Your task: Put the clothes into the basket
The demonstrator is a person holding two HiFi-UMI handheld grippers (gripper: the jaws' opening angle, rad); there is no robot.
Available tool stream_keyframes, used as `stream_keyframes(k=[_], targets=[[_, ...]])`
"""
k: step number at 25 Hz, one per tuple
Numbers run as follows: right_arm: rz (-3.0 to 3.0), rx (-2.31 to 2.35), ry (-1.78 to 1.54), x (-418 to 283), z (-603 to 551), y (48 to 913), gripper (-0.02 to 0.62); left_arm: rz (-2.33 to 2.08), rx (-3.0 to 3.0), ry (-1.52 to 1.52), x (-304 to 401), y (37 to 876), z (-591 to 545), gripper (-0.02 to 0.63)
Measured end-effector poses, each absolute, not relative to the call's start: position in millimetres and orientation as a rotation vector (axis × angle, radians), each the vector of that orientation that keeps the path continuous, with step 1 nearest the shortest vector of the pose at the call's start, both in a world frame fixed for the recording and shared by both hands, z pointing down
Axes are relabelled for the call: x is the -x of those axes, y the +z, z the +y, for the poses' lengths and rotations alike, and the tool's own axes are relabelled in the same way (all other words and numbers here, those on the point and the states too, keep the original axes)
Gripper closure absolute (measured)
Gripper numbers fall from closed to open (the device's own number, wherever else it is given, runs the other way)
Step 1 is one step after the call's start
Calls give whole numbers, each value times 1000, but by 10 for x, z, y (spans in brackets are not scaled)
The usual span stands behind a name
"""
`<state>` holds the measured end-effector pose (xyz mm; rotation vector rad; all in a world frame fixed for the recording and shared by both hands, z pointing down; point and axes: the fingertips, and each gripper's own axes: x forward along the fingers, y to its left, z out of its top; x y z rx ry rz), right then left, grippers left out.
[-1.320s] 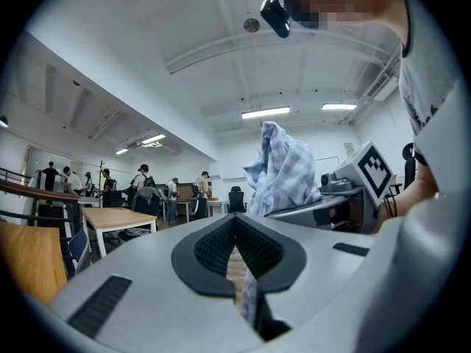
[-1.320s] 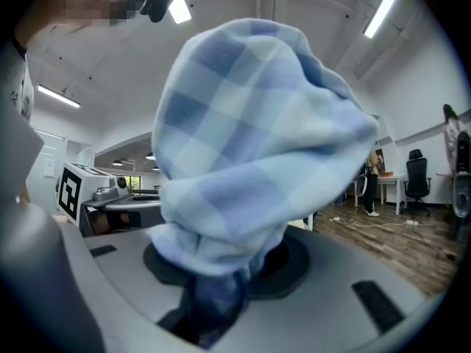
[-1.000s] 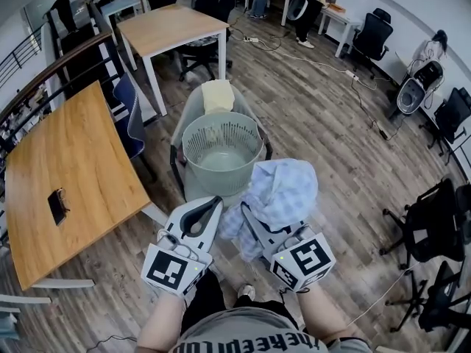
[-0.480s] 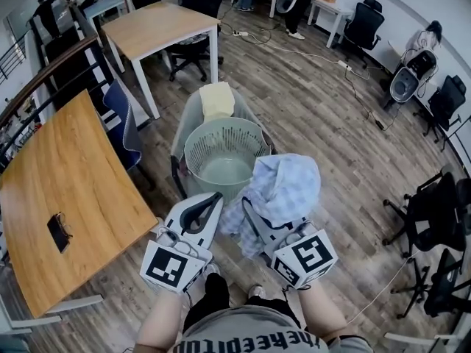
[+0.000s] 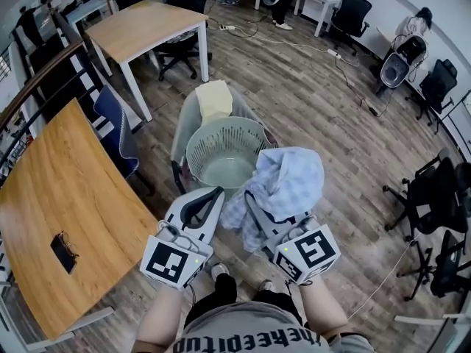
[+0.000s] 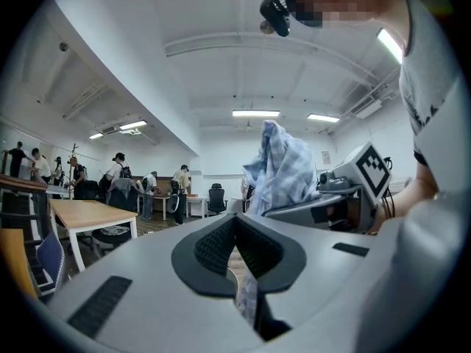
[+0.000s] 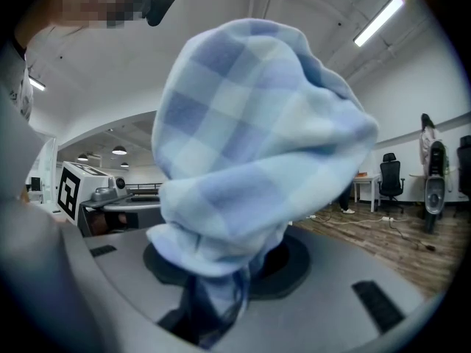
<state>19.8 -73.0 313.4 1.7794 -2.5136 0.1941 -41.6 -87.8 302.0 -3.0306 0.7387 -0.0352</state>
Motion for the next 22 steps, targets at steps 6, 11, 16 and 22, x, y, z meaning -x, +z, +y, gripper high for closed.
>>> stream_keyframes(k=[6,11,16,22], targets=[[-2471,-1838,201,-148,-829,3173,436,685,3050,-39,480,3083,-1010,592],[-2449,-1854,207,-101,-868,3232,436,675,3075,-39,537,3164,-1073,592],[-2435,-1848,204,-132,-912,3257,436,681,3081,-22,523,3178,-1133,592],[-2462,-1803,198,-240,-1082,3243,436,739,3062,-25,424,3148,-1286,592]])
